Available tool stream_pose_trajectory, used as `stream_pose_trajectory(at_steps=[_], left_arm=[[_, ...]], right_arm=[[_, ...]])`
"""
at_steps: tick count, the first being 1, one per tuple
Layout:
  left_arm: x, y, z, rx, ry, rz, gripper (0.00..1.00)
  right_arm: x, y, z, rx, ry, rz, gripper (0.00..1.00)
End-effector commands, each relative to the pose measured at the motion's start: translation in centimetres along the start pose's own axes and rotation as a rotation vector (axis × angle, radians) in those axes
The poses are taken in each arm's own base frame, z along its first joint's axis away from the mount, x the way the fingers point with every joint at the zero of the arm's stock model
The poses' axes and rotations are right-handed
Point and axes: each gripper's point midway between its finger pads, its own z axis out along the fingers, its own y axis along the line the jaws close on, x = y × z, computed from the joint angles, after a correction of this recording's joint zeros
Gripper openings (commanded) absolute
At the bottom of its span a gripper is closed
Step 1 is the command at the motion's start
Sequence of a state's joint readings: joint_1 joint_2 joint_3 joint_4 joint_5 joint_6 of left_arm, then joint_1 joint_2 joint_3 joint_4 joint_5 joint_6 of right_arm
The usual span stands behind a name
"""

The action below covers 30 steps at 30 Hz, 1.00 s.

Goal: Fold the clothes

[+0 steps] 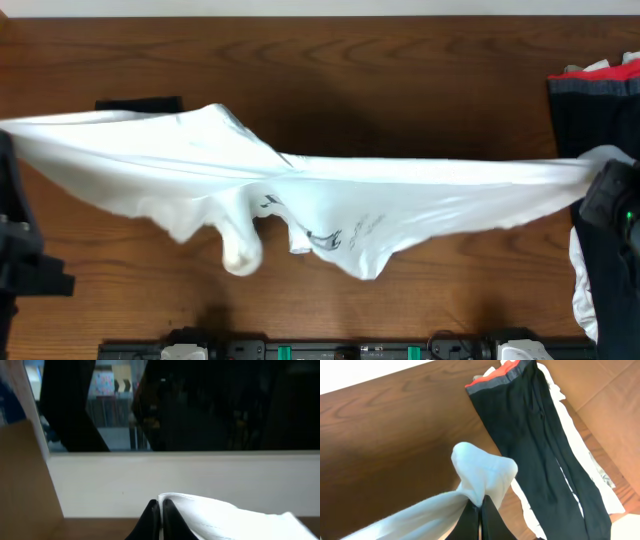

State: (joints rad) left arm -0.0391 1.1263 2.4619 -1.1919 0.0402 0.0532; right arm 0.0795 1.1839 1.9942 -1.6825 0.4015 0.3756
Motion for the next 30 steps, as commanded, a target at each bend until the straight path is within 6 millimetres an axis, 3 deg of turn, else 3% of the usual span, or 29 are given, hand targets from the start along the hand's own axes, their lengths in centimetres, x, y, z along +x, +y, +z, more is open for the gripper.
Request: stream_pose_trajectory(at_steps=[1,8,12,16,24,30], left_arm=[[-0.2,1.9,1.6,-0.112,0.008,0.018,0.06],[3.8,2.8,8.2,-0.164,0.194,0.036,0.06],[5.5,2.8,10.5,-0.164,0.260,0.042,0.06],[5.2,2.8,10.3,-0.162,0.250,0.060,0.06],[5.1,2.6,10.6,-0.153,0.245,0.065,0.06],[3.0,2.5,6.1,-0.148,0.160,0.059,0.06]], right_arm=[[-0.3,-1.0,0.1,0.055,-0.008,0.016,0.01],[-0.9,0.3,2.2,0.070,0.041,-0.006,0.01],[-1.1,1.3,4.2,0.091,0.094,-0.032,0.01],[-2.5,2.2,5.2,0.078,0.059,-0.015,0.01],[-7.0,5.2,5.1,-0.064,-0.112,0.030,0.01],[-6.9,4.5,3.2,-0.083,-0.152,0.012,0.01]])
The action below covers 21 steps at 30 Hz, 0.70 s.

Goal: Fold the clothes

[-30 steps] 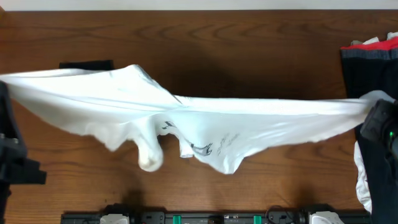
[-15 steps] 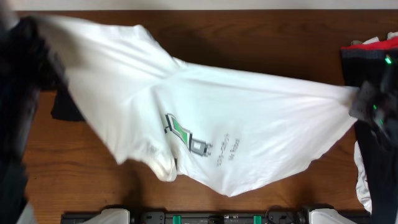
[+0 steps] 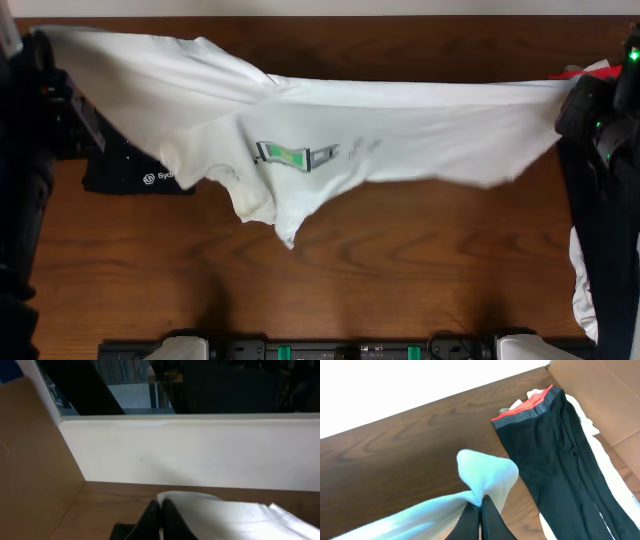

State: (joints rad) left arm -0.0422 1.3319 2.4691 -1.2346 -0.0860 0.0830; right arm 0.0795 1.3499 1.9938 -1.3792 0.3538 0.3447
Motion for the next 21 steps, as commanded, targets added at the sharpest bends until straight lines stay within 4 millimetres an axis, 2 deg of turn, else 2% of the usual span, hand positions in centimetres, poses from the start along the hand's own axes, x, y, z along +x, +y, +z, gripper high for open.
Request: stream_pose_trajectory(at_steps=[1,3,5,7,9,12,15,18,21], left_arm=[[-1.4,1.1,-4.6,-0.029,-0.102,-0.001,0.06],[-1.7,1.4,-6.7,-0.030,-0.143,-0.009,0.06],[-1.9,1.6,-7.8,-0.030,-0.165,-0.016,0.06],[-1.9,1.6,-8.0,-0.029,-0.170,-0.025,0.06],[-1.8,1.5,-7.4,-0.029,-0.156,-0.027,0.06],[-1.3,1.2,-5.1,-0.028,-0.106,-0.023,0.06],[-0.4,0.7,-2.0,-0.026,-0.034,-0.015,0.06],[0.6,0.2,1.5,-0.025,0.038,-0.004,0.06],[1.7,-0.4,5.7,-0.024,0.108,0.009,0.06]], right_arm=[[-0.4,-1.3,-2.4,0.002,-0.058,-0.008,0.01],[-0.5,-1.9,-3.8,-0.009,-0.091,-0.003,0.01],[-0.5,-2.2,-4.9,-0.022,-0.115,0.007,0.01],[-0.5,-2.1,-5.8,-0.054,-0.135,0.016,0.01],[-0.6,-1.8,-6.5,-0.089,-0.150,0.022,0.01],[-1.0,-1.6,-6.8,-0.106,-0.171,0.030,0.01],[-1.2,-1.2,-5.9,-0.101,-0.157,0.025,0.01],[-1.3,-0.4,-3.9,-0.086,-0.118,-0.004,0.01],[-1.8,0.6,-1.1,-0.061,-0.080,-0.040,0.01]])
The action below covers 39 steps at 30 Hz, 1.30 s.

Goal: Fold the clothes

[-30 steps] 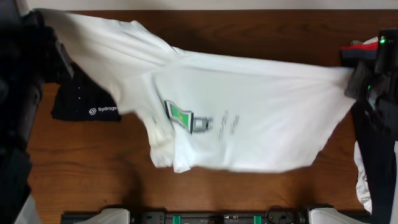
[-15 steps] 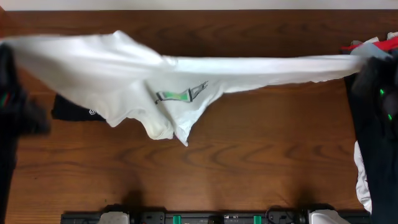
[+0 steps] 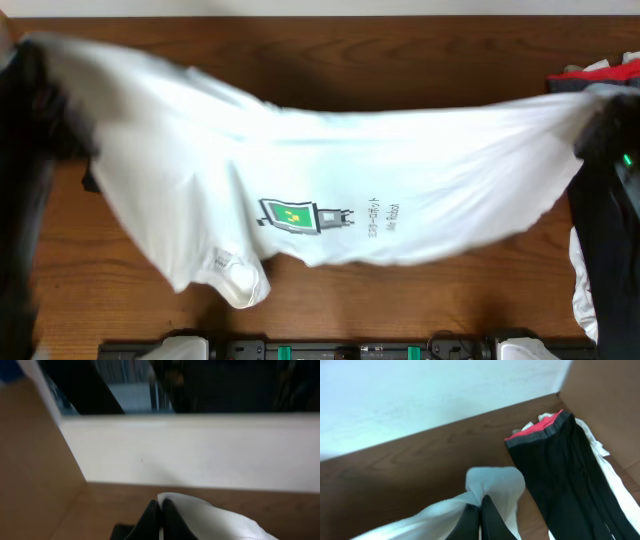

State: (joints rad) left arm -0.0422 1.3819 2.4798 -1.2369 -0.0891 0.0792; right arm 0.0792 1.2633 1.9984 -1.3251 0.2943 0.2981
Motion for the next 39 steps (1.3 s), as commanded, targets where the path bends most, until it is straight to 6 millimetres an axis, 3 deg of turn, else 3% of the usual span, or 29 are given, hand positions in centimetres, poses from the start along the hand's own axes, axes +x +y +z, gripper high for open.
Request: stream_pose_trajectory(at_steps=[1,6,10,12,16,19,21,23,26,30,35,36,39], left_arm=[[1.5,-0.4,5.2,-0.022,0.091,0.010,0.06],[3.4,-2.0,13.3,0.002,0.178,0.022,0.06],[2.3,-3.6,17.7,0.058,0.112,0.009,0.06],[0.2,-3.9,17.7,0.064,0.029,0.002,0.06],[-5.7,-3.5,13.5,0.068,-0.176,-0.003,0.06],[-7.7,-3.0,10.4,0.067,-0.245,-0.008,0.06],[-7.7,-3.3,9.3,0.085,-0.247,0.034,0.06],[-6.4,-3.4,9.1,0.096,-0.197,0.058,0.06],[-2.2,-3.7,9.8,0.113,-0.025,0.076,0.06],[4.3,-3.9,10.5,0.124,0.241,0.102,0.06],[10.0,-3.8,9.8,0.134,0.485,0.126,0.06],[10.7,-3.8,9.5,0.136,0.520,0.130,0.07],[12.0,-3.6,8.6,0.140,0.581,0.146,0.10]], right_arm=[[-0.3,0.5,3.5,0.038,0.041,-0.043,0.01],[-2.1,3.0,9.6,0.031,0.022,-0.056,0.02],[-5.2,4.7,13.1,0.009,-0.087,-0.084,0.01],[-7.0,4.8,13.3,0.006,-0.157,-0.110,0.01],[-9.2,3.3,11.7,0.024,-0.239,-0.089,0.01],[-9.0,2.1,10.8,0.043,-0.230,-0.084,0.01],[-8.3,1.8,10.6,0.052,-0.201,-0.091,0.01],[-7.3,1.6,10.8,0.058,-0.163,-0.101,0.01],[-5.3,1.6,11.2,0.051,-0.079,-0.125,0.01],[-1.6,1.8,11.3,0.009,0.074,-0.179,0.01],[3.7,2.3,10.3,-0.077,0.295,-0.253,0.01],[4.7,2.2,10.0,-0.081,0.338,-0.267,0.06],[7.0,1.3,9.0,-0.067,0.445,-0.309,0.30]])
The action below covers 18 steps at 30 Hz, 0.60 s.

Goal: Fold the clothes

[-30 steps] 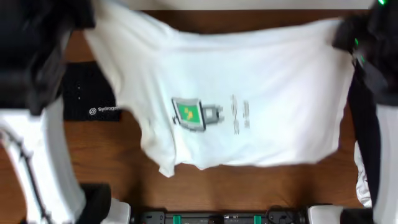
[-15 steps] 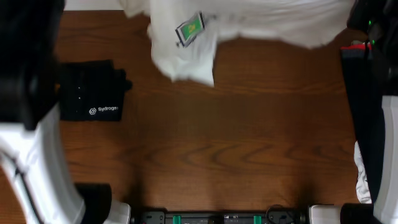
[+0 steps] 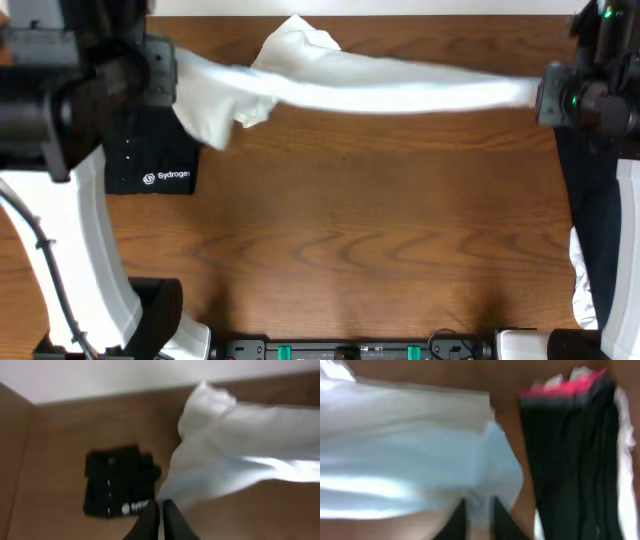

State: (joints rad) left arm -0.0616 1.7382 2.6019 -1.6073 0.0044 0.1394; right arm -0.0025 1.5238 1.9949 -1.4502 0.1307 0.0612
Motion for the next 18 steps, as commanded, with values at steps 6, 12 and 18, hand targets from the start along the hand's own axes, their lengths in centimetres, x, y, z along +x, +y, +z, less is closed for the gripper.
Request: stream_pose_trajectory(at_steps=[6,12,18], left_arm=[[0.9,0.2,-3.7,-0.004,-0.055,0.020,0.11],[1.5,0.2,-6.2,-0.006,-0.104,0.005,0.24],[2.8,-1.9,-3.4,0.115,0.018,-0.025,0.37]], right_arm=[[3.4,-1.4,-0.6,0.064,0.137,-0.089,0.42],[2.2,-0.3,-0.5,0.003,0.084,-0.047,0.55],[2.2,1.9,1.0,-0.105,0.127,-0.010,0.60]])
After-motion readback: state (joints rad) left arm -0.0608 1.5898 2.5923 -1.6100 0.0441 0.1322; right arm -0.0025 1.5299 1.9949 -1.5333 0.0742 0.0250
